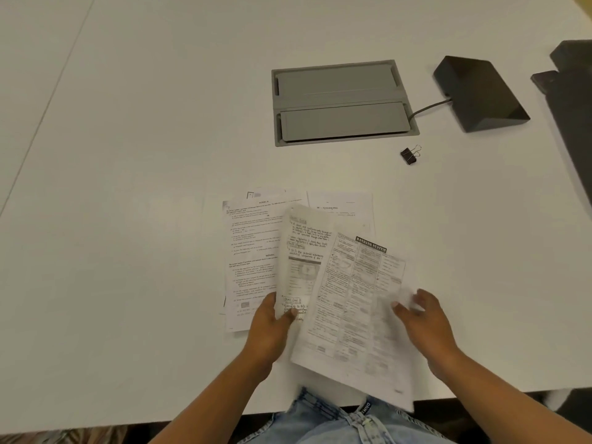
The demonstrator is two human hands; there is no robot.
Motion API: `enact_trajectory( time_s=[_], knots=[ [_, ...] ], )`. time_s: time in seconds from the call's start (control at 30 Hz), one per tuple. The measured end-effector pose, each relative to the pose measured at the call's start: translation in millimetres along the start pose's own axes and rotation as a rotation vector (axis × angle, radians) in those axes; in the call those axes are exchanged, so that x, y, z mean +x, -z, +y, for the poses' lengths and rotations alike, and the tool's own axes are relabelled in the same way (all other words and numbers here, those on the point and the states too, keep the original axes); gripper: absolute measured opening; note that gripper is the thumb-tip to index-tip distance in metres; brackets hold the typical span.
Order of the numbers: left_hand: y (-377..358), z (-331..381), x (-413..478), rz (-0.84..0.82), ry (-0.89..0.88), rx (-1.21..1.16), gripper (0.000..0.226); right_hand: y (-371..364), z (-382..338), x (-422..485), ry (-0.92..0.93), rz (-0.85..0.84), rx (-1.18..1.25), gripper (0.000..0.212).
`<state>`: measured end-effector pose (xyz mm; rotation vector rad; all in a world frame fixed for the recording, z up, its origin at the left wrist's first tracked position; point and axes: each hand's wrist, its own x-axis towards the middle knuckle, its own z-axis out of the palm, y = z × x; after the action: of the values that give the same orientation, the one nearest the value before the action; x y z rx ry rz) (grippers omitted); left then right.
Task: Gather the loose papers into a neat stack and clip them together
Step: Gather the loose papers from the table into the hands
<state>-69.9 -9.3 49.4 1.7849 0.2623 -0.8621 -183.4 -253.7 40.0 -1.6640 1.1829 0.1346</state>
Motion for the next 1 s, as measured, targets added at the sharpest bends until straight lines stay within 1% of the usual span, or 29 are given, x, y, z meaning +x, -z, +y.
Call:
enact_trajectory(
  time_s=[0.03,0.07,0.13,0.2,0.27,0.33,0.43,0.47,0.53,0.63,0.67,0.7,0.73,0.8,0.83,0.93,1.0],
  knots=[
    [-2,-1,-1,-0.022,0.007,-0.014,0.041,0,2,-1,-0.019,-0.032,-0.013,0.06],
    [-5,-1,-3,-0.05,0.017,-0.026,0.036,-1,3,-4,0.002,-0.055,-0.062,0.053],
    [-11,-1,-4,-0.093,0.05,-0.047,0.03,-7,6,-6,0.056,-0.082,-0.158,0.06],
    [-16,-1,-2,-0.088,0.062,-0.053,0.027,-13,4,-9,0.061,-0.11,-0.168,0.066],
    [-19,-1,1,-0.079,0.03,-0.018,0.022,-17,1,-10,0.061,-0.118,-0.161,0.066],
    [-19,-2,1,-0.079,0.004,0.02,0.025,-19,1,-9,0.065,-0.1,-0.153,0.066],
    [-16,3,-2,-0.086,-0.024,-0.02,0.025,-14,0,-7,0.051,-0.041,-0.096,0.072],
    [-13,4,-3,-0.101,-0.028,-0.043,0.023,-11,0,-7,0.031,-0.044,-0.064,0.074],
    [-8,6,-7,-0.149,-0.037,-0.072,0.022,-4,-2,-7,-0.051,-0.127,0.071,0.072],
    [-2,6,-10,-0.238,-0.024,-0.089,0.025,5,-4,-10,-0.219,-0.414,0.333,0.05],
    [-1,6,-11,-0.262,-0.013,-0.093,0.026,7,-3,-12,-0.256,-0.482,0.395,0.044],
    [-1,5,-12,-0.277,-0.005,-0.094,0.026,6,-1,-13,-0.28,-0.498,0.416,0.04],
    [0,6,-13,-0.287,0.002,-0.096,0.026,4,0,-14,-0.286,-0.477,0.4,0.037],
    [0,5,-13,-0.295,0.002,-0.109,0.027,1,3,-14,-0.263,-0.36,0.247,0.033],
    [0,5,-14,-0.295,0.003,-0.122,0.027,0,4,-13,-0.265,-0.341,0.21,0.032],
    [0,2,-12,-0.262,0.036,-0.149,0.026,1,5,-17,-0.367,-0.426,0.283,0.032],
    [0,-3,-9,-0.238,0.062,-0.113,0.024,3,5,-19,-0.382,-0.443,0.31,0.034]
  ],
)
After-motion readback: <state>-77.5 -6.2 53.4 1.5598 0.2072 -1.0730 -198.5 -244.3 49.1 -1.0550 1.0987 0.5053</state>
